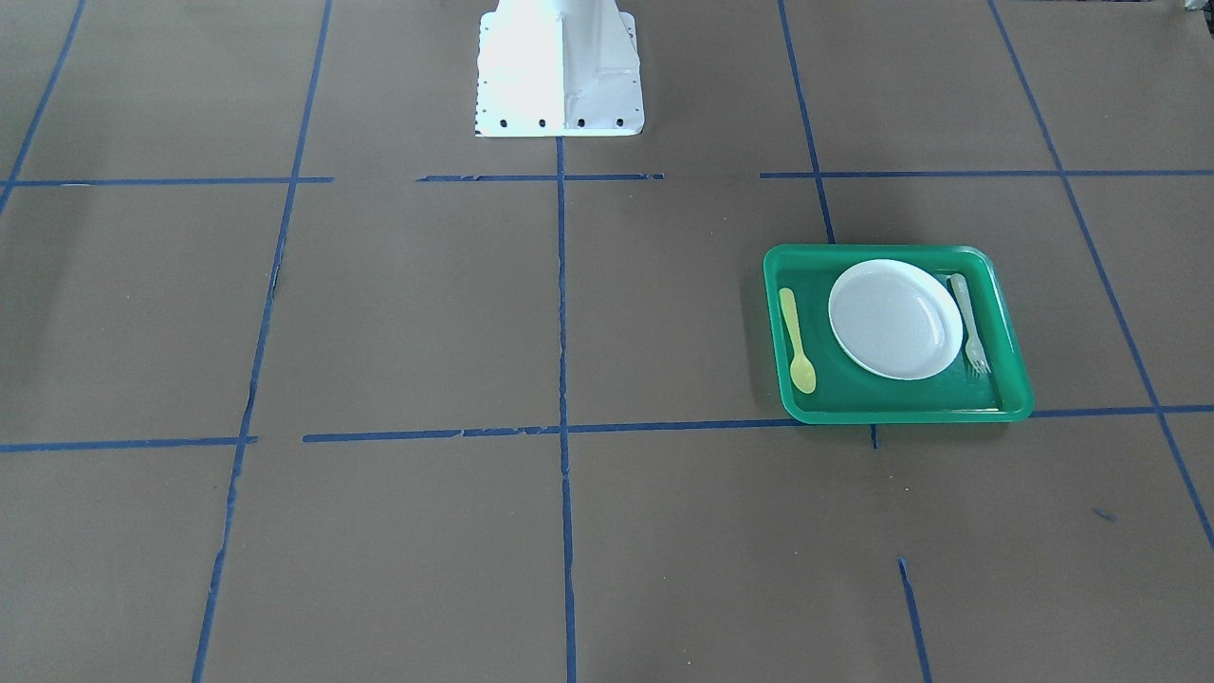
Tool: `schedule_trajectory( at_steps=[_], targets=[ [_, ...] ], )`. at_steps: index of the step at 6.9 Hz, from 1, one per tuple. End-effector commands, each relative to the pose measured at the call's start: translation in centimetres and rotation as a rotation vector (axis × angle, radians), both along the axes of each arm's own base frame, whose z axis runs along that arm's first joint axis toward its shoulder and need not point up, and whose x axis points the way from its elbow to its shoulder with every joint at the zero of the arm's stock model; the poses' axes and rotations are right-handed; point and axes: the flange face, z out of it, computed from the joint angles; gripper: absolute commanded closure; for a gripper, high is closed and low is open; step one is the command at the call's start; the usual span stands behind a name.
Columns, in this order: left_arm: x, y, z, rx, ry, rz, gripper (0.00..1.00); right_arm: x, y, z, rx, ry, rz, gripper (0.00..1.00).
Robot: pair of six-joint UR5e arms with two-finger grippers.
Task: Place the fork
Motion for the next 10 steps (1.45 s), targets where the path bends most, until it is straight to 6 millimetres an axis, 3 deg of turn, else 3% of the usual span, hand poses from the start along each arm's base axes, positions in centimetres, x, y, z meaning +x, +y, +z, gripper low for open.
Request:
schedule_trajectory(
  at_steps=[1,6,10],
  targets=[
    [-1.5,3.4,5.6,-0.11,0.099,-0.018,0.0,0.0,0.0,0.0,-0.001,0.0,0.001,0.0],
    [-2.0,5.0,8.3,-0.169,0.017,-0.037,0.0,0.0,0.0,0.0,0.0,0.0,0.0,0.0],
    [-1.9,5.0,8.1,-0.165,0.018,-0.033,0.0,0.0,0.0,0.0,-0.001,0.0,0.001,0.0]
  ],
)
